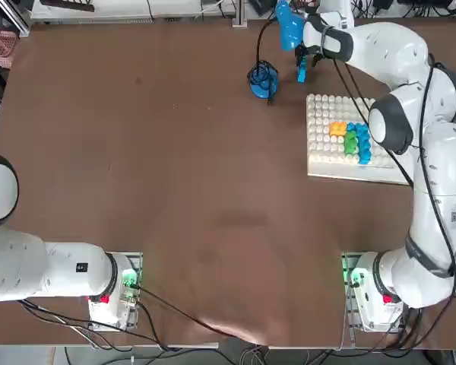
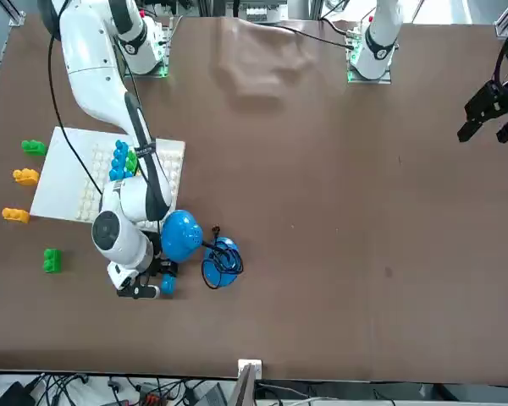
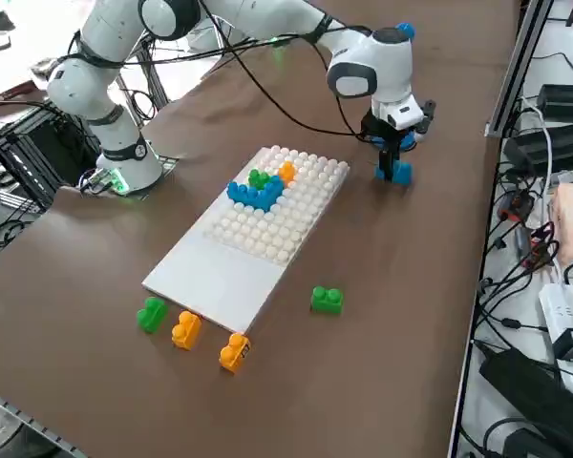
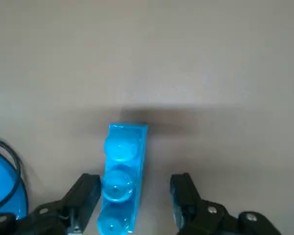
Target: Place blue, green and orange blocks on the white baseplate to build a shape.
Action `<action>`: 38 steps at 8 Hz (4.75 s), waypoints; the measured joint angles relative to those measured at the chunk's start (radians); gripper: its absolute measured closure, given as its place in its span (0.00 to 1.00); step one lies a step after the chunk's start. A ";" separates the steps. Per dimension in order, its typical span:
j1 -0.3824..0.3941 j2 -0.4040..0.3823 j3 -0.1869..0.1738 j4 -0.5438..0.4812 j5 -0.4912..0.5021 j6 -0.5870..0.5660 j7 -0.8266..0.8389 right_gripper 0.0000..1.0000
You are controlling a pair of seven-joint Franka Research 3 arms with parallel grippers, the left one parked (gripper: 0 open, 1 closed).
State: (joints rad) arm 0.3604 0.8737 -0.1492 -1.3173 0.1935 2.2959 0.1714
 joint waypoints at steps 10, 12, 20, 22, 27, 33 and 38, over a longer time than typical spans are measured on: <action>-0.001 0.010 -0.010 -0.001 0.002 0.000 0.059 0.15; 0.000 0.010 -0.010 -0.001 0.002 0.001 0.115 0.18; 0.001 0.011 -0.009 -0.001 0.002 0.001 0.159 0.46; 0.000 0.011 -0.009 -0.001 0.002 0.001 0.159 0.62; -0.001 0.006 -0.012 0.007 0.000 0.001 0.145 0.62; -0.052 -0.217 -0.055 -0.157 0.000 -0.063 -0.122 0.62; -0.142 -0.572 -0.085 -0.626 0.000 -0.054 -0.358 0.62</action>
State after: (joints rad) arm 0.2184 0.3012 -0.2338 -1.9438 0.1932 2.2423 -0.1868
